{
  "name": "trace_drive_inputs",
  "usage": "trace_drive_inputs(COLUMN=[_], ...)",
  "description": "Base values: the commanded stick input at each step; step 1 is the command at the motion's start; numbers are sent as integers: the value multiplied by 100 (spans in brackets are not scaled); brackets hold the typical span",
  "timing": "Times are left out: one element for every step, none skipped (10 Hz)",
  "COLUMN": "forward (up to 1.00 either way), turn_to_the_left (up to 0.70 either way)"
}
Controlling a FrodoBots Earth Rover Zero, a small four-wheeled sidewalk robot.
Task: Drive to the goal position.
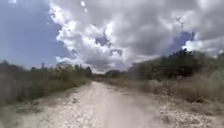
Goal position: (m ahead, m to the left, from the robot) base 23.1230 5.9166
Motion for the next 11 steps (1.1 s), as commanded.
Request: trace_drive_inputs(forward=[85,85,85,85,85,85,85,85,85,85,85], turn_to_the_left=[0,0,0,0,0,0,0,0,0,0,0])
